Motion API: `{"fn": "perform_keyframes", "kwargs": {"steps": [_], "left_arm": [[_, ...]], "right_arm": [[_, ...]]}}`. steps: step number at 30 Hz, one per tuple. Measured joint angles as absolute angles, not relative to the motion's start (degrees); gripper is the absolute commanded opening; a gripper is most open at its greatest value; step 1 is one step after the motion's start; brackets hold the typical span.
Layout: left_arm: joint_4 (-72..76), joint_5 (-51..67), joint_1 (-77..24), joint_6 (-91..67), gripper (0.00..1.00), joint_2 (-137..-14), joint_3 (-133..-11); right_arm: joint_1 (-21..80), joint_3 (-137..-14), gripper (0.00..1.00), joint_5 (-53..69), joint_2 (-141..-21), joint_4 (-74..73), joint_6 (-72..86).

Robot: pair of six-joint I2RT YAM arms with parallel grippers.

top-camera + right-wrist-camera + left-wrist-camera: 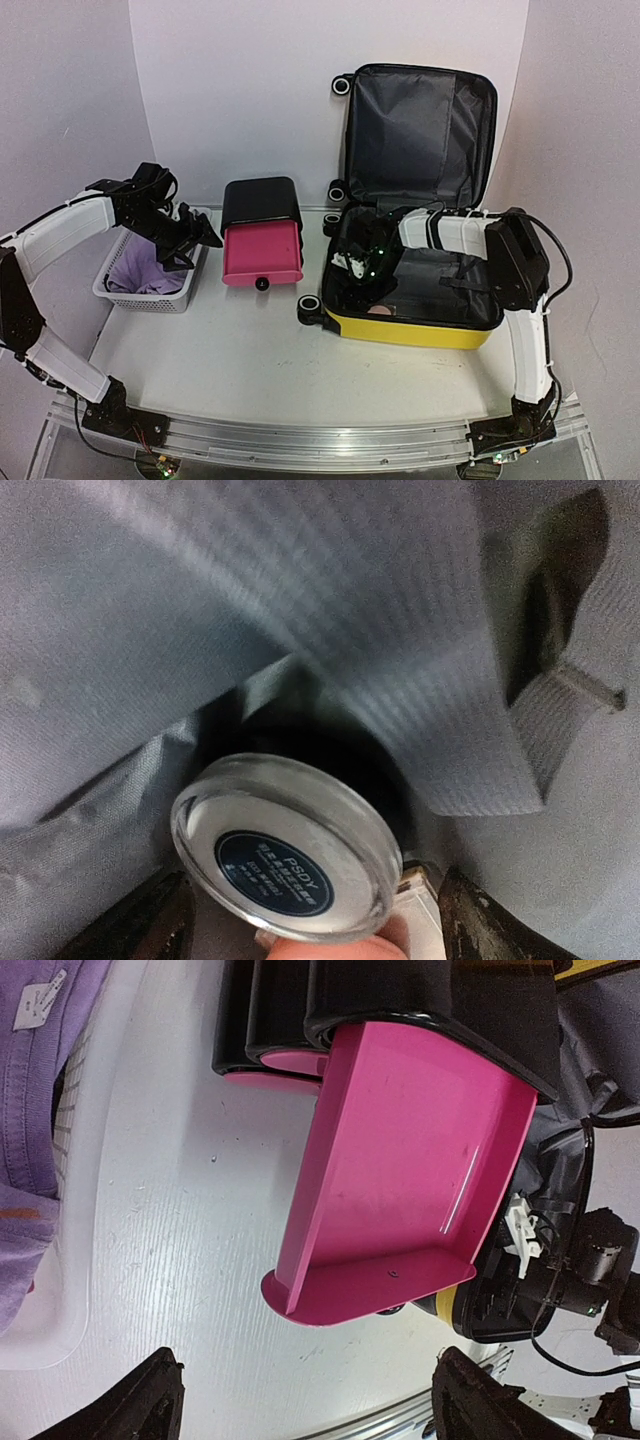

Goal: Open, take out, and arrange the luggage

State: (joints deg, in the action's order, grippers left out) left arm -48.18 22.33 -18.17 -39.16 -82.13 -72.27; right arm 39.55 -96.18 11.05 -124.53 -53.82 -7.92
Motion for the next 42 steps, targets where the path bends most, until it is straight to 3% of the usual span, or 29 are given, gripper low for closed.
{"fn": "perform_keyframes", "kwargs": {"steps": [9, 14, 16, 25, 35, 42], "left_arm": [[-48.21, 22.28, -18.17, -39.35, 0.86, -81.87, -72.25], [-48.18, 22.31, -18.17, -39.53, 0.86, -81.60, -71.85], [-48.25, 22.31, -18.17, -39.55, 0.86, -81.60, -71.59], [-48.56, 22.33, -18.17, -39.55, 0.86, -81.60, -71.53], [-48.58, 22.33, -18.17, -39.53, 0.86, -81.60, -71.53], [-48.58, 22.31, -18.17, -39.55, 0.86, -81.58, -71.53]], "right_arm": [[39.99, -87.70, 0.62, 5.10, -120.77, -46.04, -4.62], [37.89, -82.48, 0.60, 2.48, -115.37, -42.19, -1.61], [36.88, -80.73, 0.63, 2.28, -112.95, -40.60, -0.32], [36.16, -79.70, 0.92, 10.22, -110.39, -34.87, 0.69], [38.41, -80.97, 0.89, 11.92, -115.96, -30.76, -1.34], [39.62, -80.93, 0.78, 6.52, -116.01, -28.51, -1.93]]}}
